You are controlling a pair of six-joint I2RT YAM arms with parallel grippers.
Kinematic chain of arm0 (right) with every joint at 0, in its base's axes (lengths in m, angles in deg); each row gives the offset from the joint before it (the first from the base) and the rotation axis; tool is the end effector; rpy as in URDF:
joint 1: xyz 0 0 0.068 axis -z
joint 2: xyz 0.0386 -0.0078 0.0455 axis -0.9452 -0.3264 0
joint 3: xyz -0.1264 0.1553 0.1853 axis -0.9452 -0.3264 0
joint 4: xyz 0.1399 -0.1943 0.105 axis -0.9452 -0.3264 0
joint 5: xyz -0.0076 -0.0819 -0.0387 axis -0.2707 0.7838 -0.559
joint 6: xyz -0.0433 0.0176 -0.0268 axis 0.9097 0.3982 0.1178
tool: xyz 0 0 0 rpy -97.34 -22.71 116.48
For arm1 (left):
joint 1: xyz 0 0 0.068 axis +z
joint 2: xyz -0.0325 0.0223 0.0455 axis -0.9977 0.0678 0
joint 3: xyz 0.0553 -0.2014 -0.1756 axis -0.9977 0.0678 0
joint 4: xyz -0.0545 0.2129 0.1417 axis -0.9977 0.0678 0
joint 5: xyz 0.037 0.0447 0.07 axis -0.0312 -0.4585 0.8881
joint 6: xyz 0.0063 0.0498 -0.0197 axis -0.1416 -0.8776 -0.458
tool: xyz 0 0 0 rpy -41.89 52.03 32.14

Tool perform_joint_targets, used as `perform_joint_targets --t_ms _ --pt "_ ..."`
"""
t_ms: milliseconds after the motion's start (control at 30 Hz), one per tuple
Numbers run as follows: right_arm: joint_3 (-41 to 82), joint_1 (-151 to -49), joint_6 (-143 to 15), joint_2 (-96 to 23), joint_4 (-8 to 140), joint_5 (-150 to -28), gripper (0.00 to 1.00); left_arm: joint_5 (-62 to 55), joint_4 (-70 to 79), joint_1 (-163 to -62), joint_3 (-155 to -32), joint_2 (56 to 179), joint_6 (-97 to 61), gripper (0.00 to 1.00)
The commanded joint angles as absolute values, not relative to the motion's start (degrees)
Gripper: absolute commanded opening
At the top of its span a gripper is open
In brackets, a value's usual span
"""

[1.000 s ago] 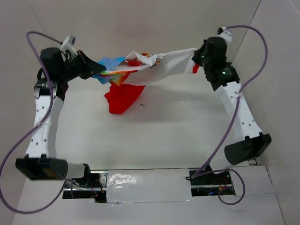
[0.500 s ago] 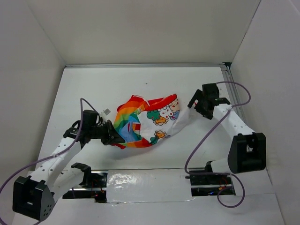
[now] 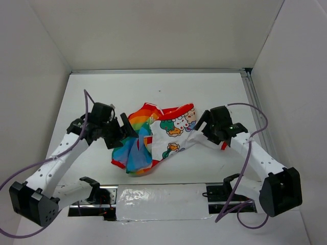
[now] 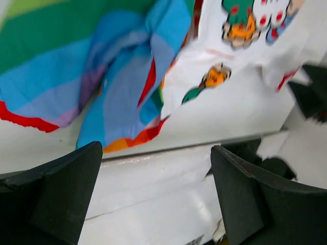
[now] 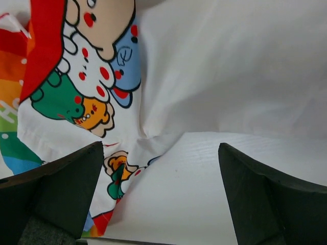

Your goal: Zip up the jacket

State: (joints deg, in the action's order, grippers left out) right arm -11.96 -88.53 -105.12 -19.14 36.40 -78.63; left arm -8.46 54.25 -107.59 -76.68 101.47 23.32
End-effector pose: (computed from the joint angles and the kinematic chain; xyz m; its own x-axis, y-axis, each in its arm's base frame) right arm 0.2132 0.0655 0.2370 -0.6930 0.5586 -0.4558 0.3688 0.8179 0.4416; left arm 0.1863 -0.0820 0.2976 -0.8276 -0.5130 -0.2277 -0.2934 0.7412 -0.6038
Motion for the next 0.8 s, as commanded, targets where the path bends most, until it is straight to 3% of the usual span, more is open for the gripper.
perform_joint_targets --t_ms 0,200,500,767 --pt "-13.3 -91.5 -110.6 -20.1 37.7 -80.3 1.00 0.9 59.1 -107.6 -85.7 107.1 25.2 0.99" --pt "-11.2 -93.4 -112.6 -25.3 39.8 -79.0 1.00 -1.6 50.8 -103.3 -97.1 124.6 15.9 0.99" --pt "0.8 -90.8 -105.6 -38.8 40.5 -70.4 1.00 -4.6 50.3 -101.3 -120.2 155.6 6.0 0.99" --pt "5.8 -87.5 -97.2 -51.0 47.3 -77.6 0.98 -9.6 46.9 -104.2 -129.9 167.3 1.6 0.99"
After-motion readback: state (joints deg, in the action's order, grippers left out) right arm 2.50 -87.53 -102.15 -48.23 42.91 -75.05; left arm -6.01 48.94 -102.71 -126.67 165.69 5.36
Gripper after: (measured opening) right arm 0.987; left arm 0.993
